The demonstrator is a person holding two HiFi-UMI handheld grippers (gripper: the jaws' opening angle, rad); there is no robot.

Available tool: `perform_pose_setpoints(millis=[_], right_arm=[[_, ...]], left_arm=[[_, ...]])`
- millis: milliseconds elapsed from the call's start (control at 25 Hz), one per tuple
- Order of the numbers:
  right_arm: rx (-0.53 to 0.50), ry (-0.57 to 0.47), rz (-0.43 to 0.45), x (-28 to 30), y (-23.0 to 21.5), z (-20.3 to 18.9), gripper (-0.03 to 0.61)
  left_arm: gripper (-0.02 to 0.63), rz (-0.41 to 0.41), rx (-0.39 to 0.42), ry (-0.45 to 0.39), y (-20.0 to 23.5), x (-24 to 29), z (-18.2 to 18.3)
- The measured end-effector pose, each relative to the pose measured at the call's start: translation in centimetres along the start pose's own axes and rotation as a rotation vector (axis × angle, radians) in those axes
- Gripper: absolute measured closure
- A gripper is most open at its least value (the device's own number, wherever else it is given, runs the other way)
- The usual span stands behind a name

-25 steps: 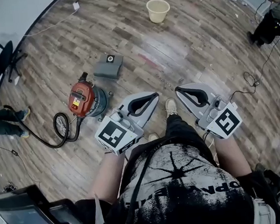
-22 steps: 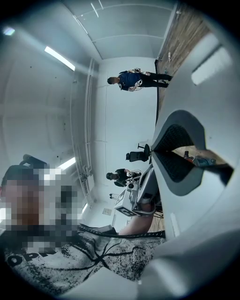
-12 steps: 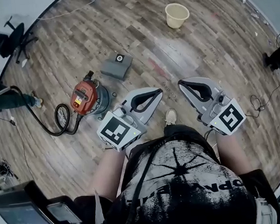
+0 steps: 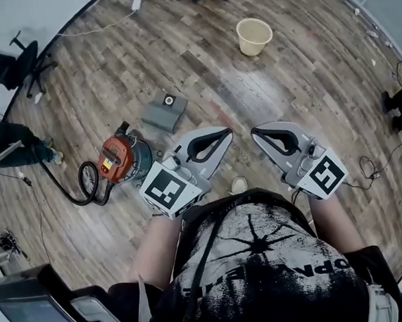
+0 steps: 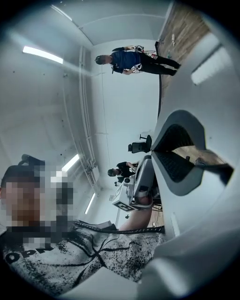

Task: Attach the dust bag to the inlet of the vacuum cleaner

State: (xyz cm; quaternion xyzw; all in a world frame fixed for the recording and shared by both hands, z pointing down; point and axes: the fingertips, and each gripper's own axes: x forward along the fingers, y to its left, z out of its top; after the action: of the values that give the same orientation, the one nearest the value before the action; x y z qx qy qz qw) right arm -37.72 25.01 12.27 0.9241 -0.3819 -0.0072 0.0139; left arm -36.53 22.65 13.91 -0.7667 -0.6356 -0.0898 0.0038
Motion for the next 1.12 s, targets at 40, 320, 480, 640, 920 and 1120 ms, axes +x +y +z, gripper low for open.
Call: perform_pose_setpoints(millis=[40, 320, 480, 640, 920, 1120], right_arm=[[0.001, -0.001, 0.006, -0.1, -0.5, -0.3, 0.572], [0.017, 0.004, 0.018, -0.4, -5.1, -1.6, 0.572], [0.032, -0.005, 0.024, 1.1, -6.7, -1.9, 0.572], [0.024, 0.002, 0.035, 4.1, -8.2, -1.9, 0.571], [-0.008, 0.031, -0.003, 11.5, -13.0, -1.7, 0.572], [-0.036, 0.023, -0.026, 17.8, -16.4, -0.4, 0.572]], left_arm=[[0.609, 0.008, -0.001, 0.001, 0.4, 0.5, -0.1], [0.609, 0.043, -0.001, 0.025, 2.9, 3.9, -0.1], [0.609, 0.054, -0.008, 0.027, 4.9, 4.4, -0.2], [0.609, 0.060, -0.016, 0.008, 8.3, 4.2, 0.2], [0.609, 0.013, -0.017, -0.017, 17.3, 4.5, 1.1], [0.609, -0.020, 0.017, -0.024, 23.6, 3.7, 3.0]])
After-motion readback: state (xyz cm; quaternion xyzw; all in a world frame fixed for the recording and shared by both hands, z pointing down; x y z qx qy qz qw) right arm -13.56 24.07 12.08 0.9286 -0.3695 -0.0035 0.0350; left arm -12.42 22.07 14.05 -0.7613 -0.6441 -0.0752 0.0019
